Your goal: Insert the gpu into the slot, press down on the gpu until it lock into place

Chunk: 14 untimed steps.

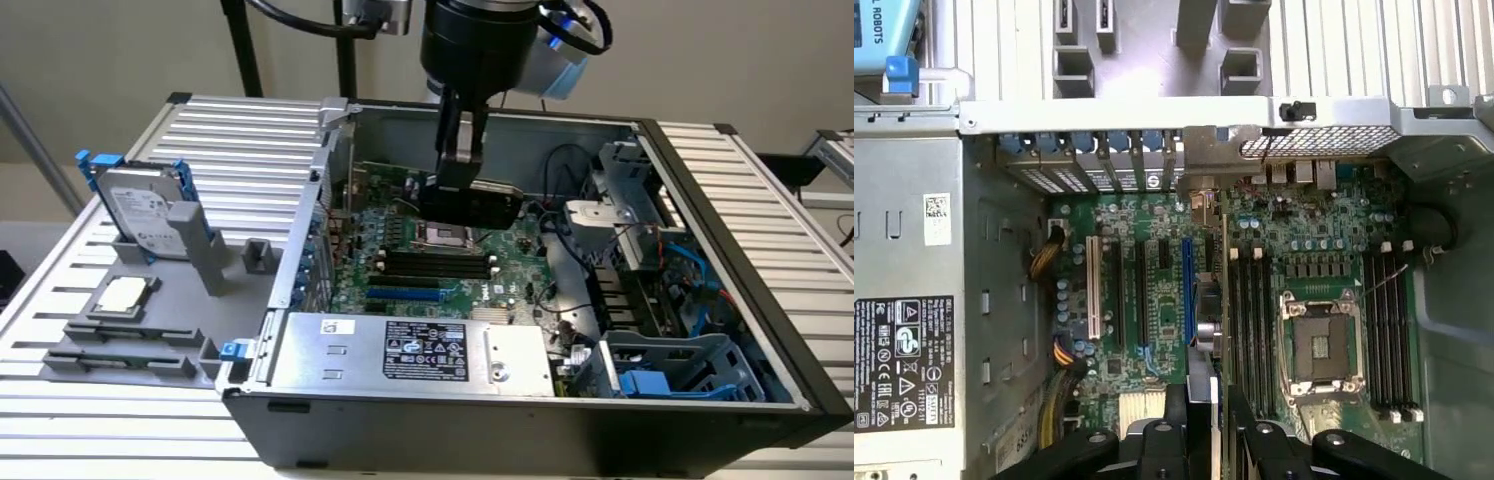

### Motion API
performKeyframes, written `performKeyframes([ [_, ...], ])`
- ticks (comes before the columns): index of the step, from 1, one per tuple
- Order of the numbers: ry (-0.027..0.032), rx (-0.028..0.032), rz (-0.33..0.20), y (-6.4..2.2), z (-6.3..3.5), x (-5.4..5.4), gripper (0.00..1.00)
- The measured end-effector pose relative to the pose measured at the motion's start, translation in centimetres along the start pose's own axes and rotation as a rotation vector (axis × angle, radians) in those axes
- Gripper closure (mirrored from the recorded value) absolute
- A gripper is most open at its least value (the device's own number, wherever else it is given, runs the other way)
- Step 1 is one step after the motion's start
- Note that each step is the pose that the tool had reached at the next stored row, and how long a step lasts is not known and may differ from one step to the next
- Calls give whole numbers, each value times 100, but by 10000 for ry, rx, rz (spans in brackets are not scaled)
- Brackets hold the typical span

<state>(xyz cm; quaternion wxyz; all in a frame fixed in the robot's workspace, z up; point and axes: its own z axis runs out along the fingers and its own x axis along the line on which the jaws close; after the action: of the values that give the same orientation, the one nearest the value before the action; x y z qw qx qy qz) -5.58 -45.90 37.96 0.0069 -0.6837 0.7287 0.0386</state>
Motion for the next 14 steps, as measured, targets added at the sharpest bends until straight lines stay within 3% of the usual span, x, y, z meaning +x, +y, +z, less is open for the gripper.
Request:
performKeyframes([
  [5, -58, 19, -78, 80, 82, 66, 73],
  [9, -152, 64, -183, 143, 140, 91, 73],
  [14, -213, 81, -315, 155, 228, 109, 73],
])
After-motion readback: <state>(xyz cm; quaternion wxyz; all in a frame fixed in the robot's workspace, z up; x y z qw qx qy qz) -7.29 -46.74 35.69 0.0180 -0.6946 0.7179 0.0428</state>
